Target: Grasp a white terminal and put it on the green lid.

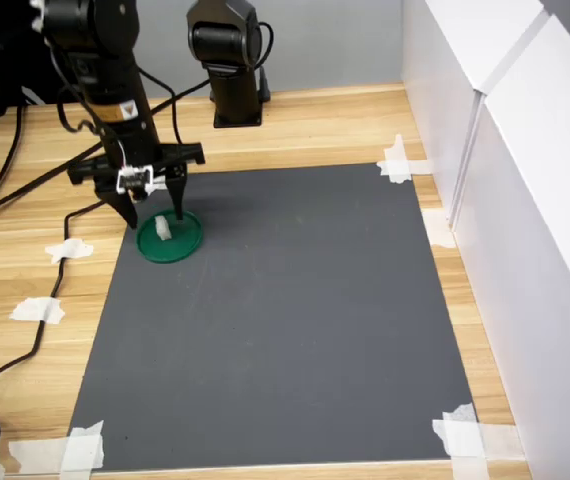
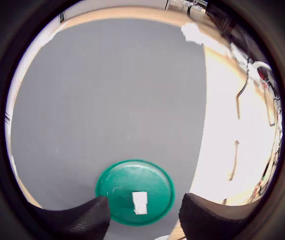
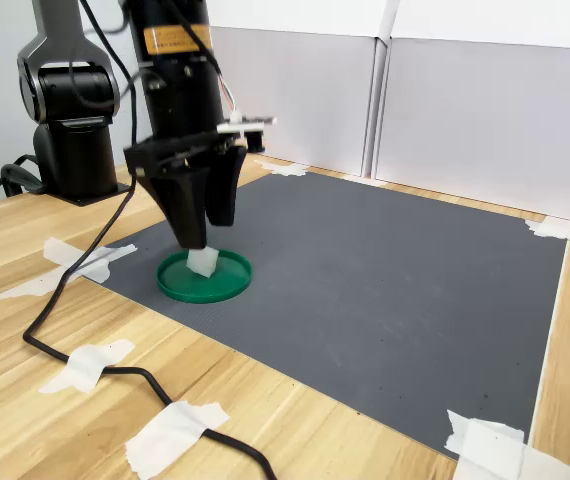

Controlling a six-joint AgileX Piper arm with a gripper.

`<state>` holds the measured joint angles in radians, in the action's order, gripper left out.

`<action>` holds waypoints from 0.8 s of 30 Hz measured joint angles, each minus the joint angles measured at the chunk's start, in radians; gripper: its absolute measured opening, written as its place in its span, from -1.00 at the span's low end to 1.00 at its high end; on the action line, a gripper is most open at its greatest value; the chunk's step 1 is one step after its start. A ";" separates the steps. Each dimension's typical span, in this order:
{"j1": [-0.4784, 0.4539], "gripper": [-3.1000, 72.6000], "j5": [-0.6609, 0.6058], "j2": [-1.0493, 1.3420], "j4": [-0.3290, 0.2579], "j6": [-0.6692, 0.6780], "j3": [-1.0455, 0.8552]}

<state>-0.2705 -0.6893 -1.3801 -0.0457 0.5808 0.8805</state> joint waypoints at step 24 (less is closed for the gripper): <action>0.212 -0.96 0.357 1.067 0.094 -0.659 -0.591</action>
<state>-0.0585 -0.3327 -0.3134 0.0480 -0.0785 0.2894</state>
